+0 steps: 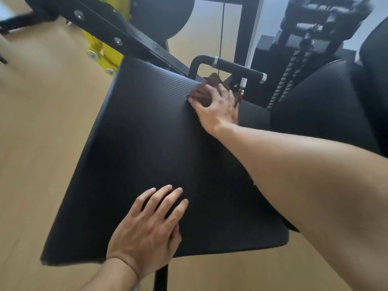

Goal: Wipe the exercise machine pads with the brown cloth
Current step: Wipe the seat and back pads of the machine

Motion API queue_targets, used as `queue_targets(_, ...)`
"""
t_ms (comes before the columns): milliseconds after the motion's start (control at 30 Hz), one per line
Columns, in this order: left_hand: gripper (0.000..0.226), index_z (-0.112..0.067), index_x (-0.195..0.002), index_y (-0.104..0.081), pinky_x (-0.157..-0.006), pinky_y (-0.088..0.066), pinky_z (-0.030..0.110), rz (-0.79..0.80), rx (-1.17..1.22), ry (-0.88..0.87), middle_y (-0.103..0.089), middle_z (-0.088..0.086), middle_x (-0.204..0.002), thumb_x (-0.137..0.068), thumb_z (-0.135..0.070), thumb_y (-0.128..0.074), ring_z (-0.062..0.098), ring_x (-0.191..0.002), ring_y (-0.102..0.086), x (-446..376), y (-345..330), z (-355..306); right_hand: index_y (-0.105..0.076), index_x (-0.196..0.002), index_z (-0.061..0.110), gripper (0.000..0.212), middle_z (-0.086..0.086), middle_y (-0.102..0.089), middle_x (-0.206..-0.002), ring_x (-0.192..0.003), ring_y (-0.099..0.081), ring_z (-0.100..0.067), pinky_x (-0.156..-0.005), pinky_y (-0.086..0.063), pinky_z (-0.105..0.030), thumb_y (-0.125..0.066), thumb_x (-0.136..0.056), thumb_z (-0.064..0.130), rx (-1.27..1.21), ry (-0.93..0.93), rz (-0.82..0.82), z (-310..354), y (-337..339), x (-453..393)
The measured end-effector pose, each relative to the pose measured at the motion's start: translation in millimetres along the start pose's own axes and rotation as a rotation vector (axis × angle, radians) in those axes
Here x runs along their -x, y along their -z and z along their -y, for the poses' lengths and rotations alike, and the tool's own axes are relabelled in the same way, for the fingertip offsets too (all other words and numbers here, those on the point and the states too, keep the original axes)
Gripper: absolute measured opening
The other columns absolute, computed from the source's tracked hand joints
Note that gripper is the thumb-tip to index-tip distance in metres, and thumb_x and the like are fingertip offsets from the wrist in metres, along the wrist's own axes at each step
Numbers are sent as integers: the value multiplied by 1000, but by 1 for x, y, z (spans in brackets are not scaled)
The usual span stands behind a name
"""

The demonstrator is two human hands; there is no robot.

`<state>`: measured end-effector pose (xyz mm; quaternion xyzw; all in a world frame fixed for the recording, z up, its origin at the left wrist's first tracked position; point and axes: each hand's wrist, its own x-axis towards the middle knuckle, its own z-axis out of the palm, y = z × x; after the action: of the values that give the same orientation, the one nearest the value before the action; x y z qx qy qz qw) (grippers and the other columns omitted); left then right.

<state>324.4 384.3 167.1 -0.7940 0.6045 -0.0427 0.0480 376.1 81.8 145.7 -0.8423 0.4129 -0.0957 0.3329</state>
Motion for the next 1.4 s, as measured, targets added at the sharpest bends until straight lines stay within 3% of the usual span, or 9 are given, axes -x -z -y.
queue_targets(100,46,-19,-129,-66,-109,-40,48,-3,-16,-4,-62,6,-140,-88,-30,-49,28,-131,-58,-1,-1,0,-42,-148,40,58,1,-33,-163,-152,-24,-28,-125,-14,-51,-45,-95,62,54,87,-8,-29,11,-13)
queue_targets(233,44,-19,-129,-66,-108,-44,49,-18,-4,7,-62,6,-141,-90,-29,-49,29,-131,-57,0,-2,0,-44,-147,23,49,-4,-29,-163,-152,-24,-27,-123,-24,-47,-48,-102,41,-104,-279,-157,-81,23,-14)
queue_targets(367,44,-18,-130,-66,-107,-45,50,-30,-14,-1,-61,7,-141,-90,-30,-50,29,-131,-57,1,-5,0,-60,-135,24,43,-5,-52,-147,-137,-47,-29,-117,-37,-48,-54,-93,36,-231,-296,-168,-66,24,-12)
queue_targets(433,45,-18,-131,-65,-106,-46,51,-20,-17,0,-61,8,-142,-90,-31,-49,30,-132,-57,1,-4,0,-65,-129,30,39,-1,-59,-139,-127,-56,-28,-110,-46,-48,-58,-90,33,-265,-167,-81,-32,25,-5)
queue_targets(567,46,-18,-132,-63,-109,-42,50,0,-9,11,-60,8,-143,-92,-33,-46,29,-133,-55,1,-1,1,-54,-142,36,43,5,-36,-161,-149,-27,-21,-125,-17,-41,-57,-100,31,-80,429,302,64,0,45)
queue_targets(667,46,-17,-132,-63,-110,-41,48,-15,3,15,-60,8,-142,-92,-33,-46,28,-133,-54,3,1,0,-48,-147,36,48,4,-29,-164,-154,-17,-22,-125,-10,-42,-59,-100,33,-7,587,360,73,-10,72)
queue_targets(967,42,-14,-128,-66,-116,-37,45,-83,149,76,-64,5,-139,-95,-31,-47,23,-136,-52,8,1,1,-47,-144,31,56,0,-31,-160,-149,-25,-26,-121,-24,-38,-54,-94,8,-82,-131,-11,-80,17,191)
queue_targets(1200,43,-16,-132,-63,-122,-27,42,-28,540,90,-57,0,-147,-98,-35,-47,15,-147,-38,107,10,-20,-44,-147,24,63,-4,-27,-163,-154,-13,-27,-127,-14,-44,-58,-91,1,-168,-387,-183,-43,-14,292)
queue_targets(1400,28,-40,-123,-60,-97,-42,29,-32,820,760,-60,-16,-126,-98,-27,-58,19,-123,-60,232,52,-17,-48,-146,30,64,4,-26,-165,-156,-6,-21,-126,-15,-45,-63,-89,3,-113,217,301,82,-30,315)
